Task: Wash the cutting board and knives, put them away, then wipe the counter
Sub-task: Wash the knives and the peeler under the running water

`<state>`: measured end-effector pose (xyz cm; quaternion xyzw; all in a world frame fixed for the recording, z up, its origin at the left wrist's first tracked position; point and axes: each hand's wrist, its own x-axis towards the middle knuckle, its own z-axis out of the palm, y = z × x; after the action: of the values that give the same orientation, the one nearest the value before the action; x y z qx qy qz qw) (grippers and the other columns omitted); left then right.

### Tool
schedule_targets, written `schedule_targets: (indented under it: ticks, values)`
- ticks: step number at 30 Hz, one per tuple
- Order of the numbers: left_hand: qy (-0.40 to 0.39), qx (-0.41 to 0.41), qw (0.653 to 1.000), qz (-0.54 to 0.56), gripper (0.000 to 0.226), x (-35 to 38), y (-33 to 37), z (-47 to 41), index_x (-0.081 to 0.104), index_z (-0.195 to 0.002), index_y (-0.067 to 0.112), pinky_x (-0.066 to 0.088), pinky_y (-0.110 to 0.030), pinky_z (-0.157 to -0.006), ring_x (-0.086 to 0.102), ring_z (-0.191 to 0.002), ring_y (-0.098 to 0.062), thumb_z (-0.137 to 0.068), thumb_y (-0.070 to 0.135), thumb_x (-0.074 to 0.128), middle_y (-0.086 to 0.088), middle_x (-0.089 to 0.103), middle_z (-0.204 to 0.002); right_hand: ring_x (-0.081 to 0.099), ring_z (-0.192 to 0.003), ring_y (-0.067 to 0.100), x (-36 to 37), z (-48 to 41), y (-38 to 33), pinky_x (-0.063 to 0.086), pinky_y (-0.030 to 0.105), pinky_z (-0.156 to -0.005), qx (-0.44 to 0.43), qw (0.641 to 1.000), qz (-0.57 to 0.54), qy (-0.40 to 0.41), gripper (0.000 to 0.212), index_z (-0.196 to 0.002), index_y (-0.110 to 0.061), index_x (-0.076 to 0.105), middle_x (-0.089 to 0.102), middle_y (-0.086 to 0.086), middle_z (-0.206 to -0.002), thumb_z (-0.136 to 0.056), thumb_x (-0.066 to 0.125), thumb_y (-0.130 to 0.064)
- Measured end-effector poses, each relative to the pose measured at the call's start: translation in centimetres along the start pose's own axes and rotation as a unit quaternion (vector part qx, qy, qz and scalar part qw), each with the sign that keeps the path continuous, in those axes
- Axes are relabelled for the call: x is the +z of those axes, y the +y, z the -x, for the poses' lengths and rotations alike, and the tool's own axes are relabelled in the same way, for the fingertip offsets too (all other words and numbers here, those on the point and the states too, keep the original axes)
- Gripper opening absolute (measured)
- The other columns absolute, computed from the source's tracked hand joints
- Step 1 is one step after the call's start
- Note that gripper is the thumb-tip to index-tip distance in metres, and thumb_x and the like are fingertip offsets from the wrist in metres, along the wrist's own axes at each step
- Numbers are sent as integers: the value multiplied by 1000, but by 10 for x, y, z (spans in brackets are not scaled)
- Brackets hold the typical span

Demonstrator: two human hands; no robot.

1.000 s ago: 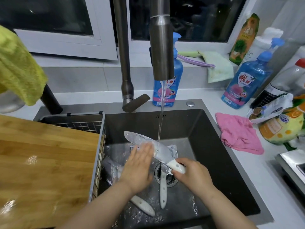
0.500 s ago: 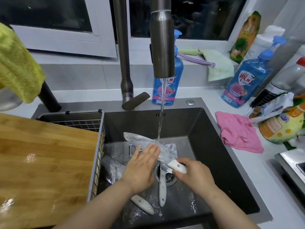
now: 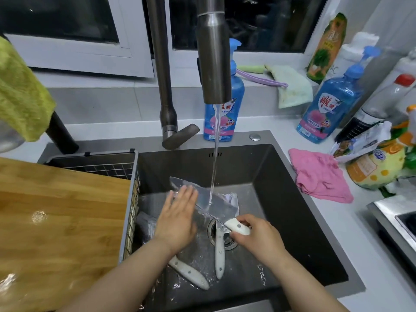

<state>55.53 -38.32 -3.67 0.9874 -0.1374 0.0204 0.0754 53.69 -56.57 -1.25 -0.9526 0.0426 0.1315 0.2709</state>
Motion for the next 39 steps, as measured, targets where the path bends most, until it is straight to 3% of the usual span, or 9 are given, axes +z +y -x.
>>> schedule_targets:
  ticks: [4,7,11,15,21,25,29,34,39]
  values:
    - [40,-26,997,57,62,0,-2,11,26,-142,10,-16,-26,-112,18,-141,-21,-85,27,45,-8,26,-150,56,-86,12,11,4,9,38,20,-69,57,987,-147,-3,25,-97,-22,56,53,-17,-78,-77,71,-24]
    - [81,-17,989,124,49,4,4,23,60,-110,12,34,-38,-104,59,-108,-22,-70,36,46,-5,66,-108,53,-66,9,16,5,7,37,12,-53,78,961,-267,2,19,-82,-18,52,55,-9,-71,-78,71,-14]
    - [-2,-55,966,254,52,-4,23,38,56,-115,19,36,-23,-97,51,-110,-11,-79,49,36,6,59,-112,47,-53,10,14,9,-3,39,14,-47,110,902,-416,1,22,-68,-15,54,53,-2,-58,-88,56,-8]
    - [-115,-67,928,349,39,-6,36,40,47,-118,28,40,-22,-85,53,-93,-10,-86,50,45,12,52,-97,49,-58,14,15,8,-20,45,18,-49,145,773,-616,-38,20,-74,-7,54,55,4,-64,-92,47,-4]
    - [-125,-118,894,414,23,-4,33,31,44,-103,26,35,-20,-69,49,-84,-10,-86,34,58,13,49,-83,62,-60,13,23,-2,-49,54,23,-49,159,665,-719,-122,18,-81,-9,54,71,4,-67,-93,41,-5]
    - [-147,-177,861,454,19,-6,30,23,45,-99,19,37,-20,-71,52,-90,-11,-85,25,57,8,55,-91,56,-73,15,29,-11,-60,52,24,-58,150,667,-715,-142,20,-80,-10,54,72,0,-62,-95,40,-12]
    - [-147,-193,875,418,51,-13,28,15,46,-118,18,48,-26,-75,59,-96,-19,-68,28,51,1,61,-103,60,-71,14,37,-20,-66,50,23,-67,141,702,-680,-158,15,-83,-8,58,71,-1,-62,-92,46,-6]
    - [-160,-179,939,246,41,-25,1,14,47,-119,23,46,-26,-79,59,-106,-23,-79,24,56,-3,62,-114,64,-55,11,30,-39,-60,53,17,-47,160,766,-615,-98,10,-84,-2,57,65,5,-68,-91,51,-4]
    - [-154,-169,938,259,39,-38,-16,12,54,-114,23,44,-25,-73,61,-98,-20,-76,19,61,-2,64,-106,52,-31,5,33,-52,-59,39,14,-32,168,788,-592,-21,26,-70,-11,54,61,-4,-45,-93,52,-24]
